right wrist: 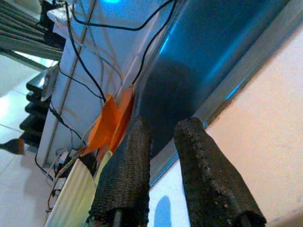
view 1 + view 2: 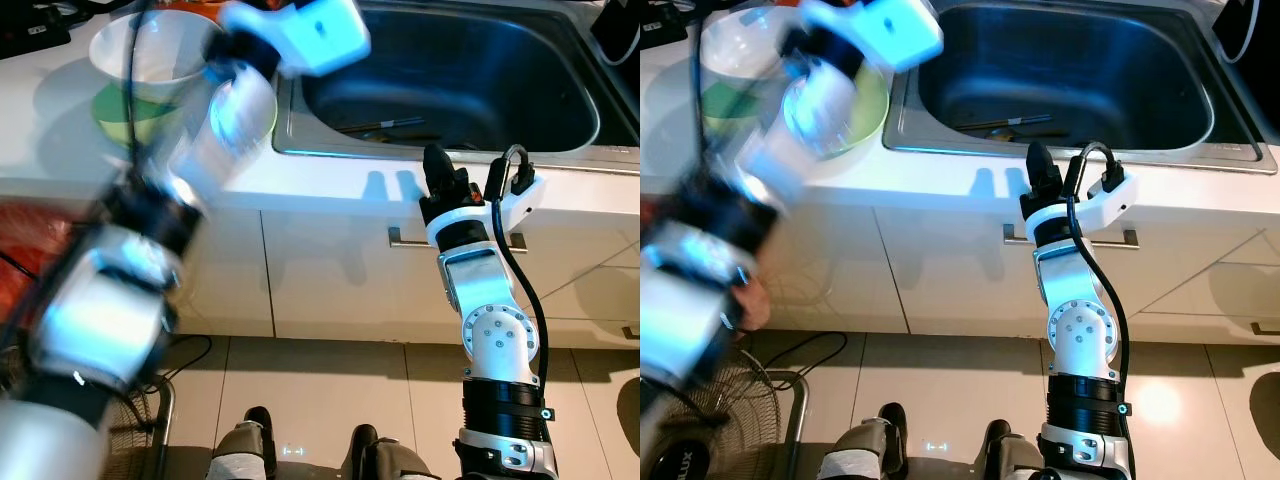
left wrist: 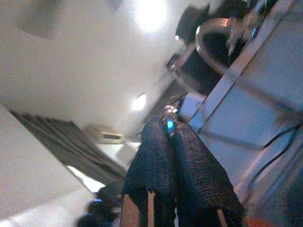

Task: Kitchen organization

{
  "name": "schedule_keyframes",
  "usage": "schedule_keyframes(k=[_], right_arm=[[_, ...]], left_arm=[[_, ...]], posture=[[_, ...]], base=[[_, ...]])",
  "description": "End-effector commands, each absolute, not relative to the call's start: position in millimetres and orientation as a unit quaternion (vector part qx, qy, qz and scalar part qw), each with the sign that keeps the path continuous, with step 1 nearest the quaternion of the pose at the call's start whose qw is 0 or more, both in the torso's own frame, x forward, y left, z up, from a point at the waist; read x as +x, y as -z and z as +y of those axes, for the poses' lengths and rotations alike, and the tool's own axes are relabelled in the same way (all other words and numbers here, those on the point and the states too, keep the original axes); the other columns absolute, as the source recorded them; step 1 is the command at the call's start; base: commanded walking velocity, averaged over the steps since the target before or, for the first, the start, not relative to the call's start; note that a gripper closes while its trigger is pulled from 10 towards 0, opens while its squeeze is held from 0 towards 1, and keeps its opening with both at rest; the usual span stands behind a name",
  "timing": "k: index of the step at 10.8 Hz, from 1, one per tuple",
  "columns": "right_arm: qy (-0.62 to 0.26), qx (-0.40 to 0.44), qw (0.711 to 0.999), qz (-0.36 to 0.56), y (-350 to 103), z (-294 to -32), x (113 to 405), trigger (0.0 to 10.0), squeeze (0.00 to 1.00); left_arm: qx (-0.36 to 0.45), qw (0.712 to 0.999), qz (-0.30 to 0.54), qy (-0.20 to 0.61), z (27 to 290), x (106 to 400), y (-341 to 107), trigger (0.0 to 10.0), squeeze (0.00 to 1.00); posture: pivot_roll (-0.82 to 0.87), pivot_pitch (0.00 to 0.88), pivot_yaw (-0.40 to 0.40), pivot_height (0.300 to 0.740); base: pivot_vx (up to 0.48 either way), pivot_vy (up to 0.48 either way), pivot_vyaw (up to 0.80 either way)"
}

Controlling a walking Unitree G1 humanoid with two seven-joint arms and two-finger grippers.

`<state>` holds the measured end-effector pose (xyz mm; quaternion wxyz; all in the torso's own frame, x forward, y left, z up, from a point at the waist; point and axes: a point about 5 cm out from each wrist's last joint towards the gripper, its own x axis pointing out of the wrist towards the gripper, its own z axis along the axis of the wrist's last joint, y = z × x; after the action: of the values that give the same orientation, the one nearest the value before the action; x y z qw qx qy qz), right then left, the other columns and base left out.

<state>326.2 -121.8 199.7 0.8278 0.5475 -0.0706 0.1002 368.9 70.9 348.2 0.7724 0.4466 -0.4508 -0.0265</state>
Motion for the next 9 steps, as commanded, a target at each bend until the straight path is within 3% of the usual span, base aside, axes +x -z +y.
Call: schedule_keyframes(k=[1,4,5,6,9], right_arm=[[-0.112,0.575,0.807,-0.078,-207,-110,328,10.0,0.00],[-0.118,0.573,0.807,-0.085,-209,-110,332,10.0,0.00],[-0.119,0.572,0.807,-0.089,-210,-111,333,10.0,0.00],[-0.120,0.571,0.807,-0.091,-210,-111,333,10.0,0.00],[-0.125,0.566,0.809,-0.096,-211,-112,334,10.0,0.00]], left_arm=[[0.398,0.784,-0.475,0.038,66,358,-358,0.0,0.00],[0.287,0.814,-0.499,0.078,52,329,-353,0.0,0.00],[0.253,0.829,-0.490,0.096,50,323,-348,5.8,0.00],[0.214,0.845,-0.478,0.109,48,320,-342,10.0,0.00],[0.117,0.886,-0.436,0.107,55,313,-316,10.0,0.00]], posture=[[0.10,0.209,-0.038,0.740],[0.10,0.183,-0.038,0.740],[0.10,0.175,-0.037,0.740],[0.10,0.173,-0.037,0.740],[0.11,0.168,-0.050,0.740]], base=[[0.000,0.000,0.00],[0.000,0.000,0.00],[0.000,0.000,0.00],[0.000,0.000,0.00],[0.000,0.000,0.00]])
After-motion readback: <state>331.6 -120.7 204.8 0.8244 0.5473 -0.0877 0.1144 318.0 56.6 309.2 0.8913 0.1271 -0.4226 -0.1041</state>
